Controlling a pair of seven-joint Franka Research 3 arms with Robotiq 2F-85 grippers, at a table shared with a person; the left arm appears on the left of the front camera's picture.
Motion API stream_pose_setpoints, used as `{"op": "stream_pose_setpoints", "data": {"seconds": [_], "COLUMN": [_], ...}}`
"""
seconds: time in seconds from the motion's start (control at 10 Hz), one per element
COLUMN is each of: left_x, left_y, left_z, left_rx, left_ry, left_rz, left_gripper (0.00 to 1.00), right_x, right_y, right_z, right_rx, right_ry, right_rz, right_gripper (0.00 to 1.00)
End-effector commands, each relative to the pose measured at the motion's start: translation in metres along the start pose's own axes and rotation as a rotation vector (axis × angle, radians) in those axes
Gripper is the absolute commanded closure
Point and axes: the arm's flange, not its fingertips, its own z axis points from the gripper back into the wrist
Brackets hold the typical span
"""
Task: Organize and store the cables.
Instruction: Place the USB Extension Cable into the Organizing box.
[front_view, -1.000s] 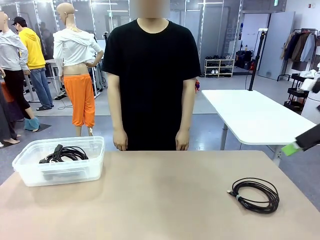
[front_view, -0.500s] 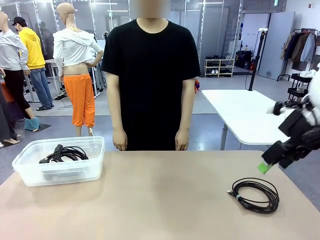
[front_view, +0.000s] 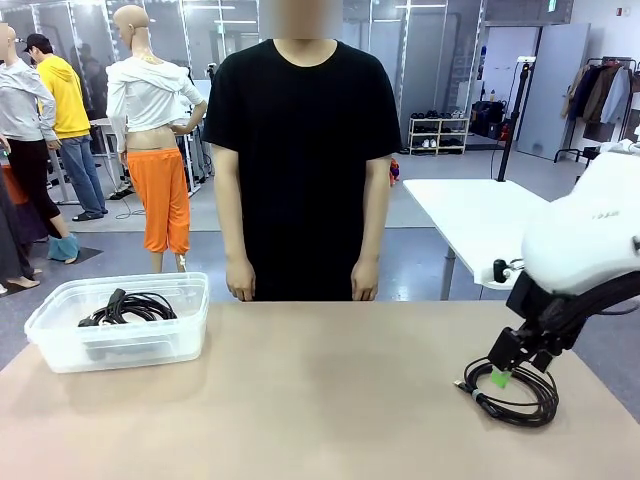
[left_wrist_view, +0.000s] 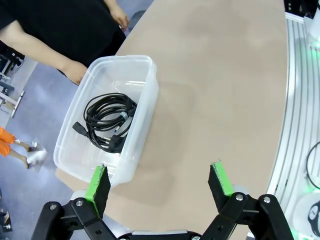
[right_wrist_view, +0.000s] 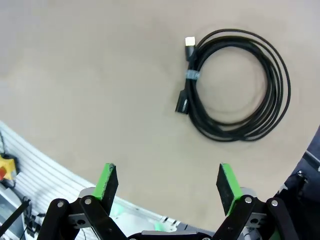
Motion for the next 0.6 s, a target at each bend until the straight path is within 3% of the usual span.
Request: {"op": "stream_pose_setpoints", "data": {"seconds": [0.0, 0.5], "left_x": [0.001, 0.001], "left_y": [0.000, 0.000], "left_z": [0.000, 0.000], "left_rx": [-0.004, -0.004], "left_ry": [-0.007, -0.007], "left_rz": [0.004, 0.004], "left_gripper": [0.00, 0.00], "right_x": [0.024, 0.057], "right_y": [0.001, 0.006], "right_z": [-0.020, -0.060], "right_rx": [-0.086, -0.137], "right_ry": [-0.040, -0.069], "right_rz": [-0.045, -0.075], "right_gripper": [0.00, 0.00]}}
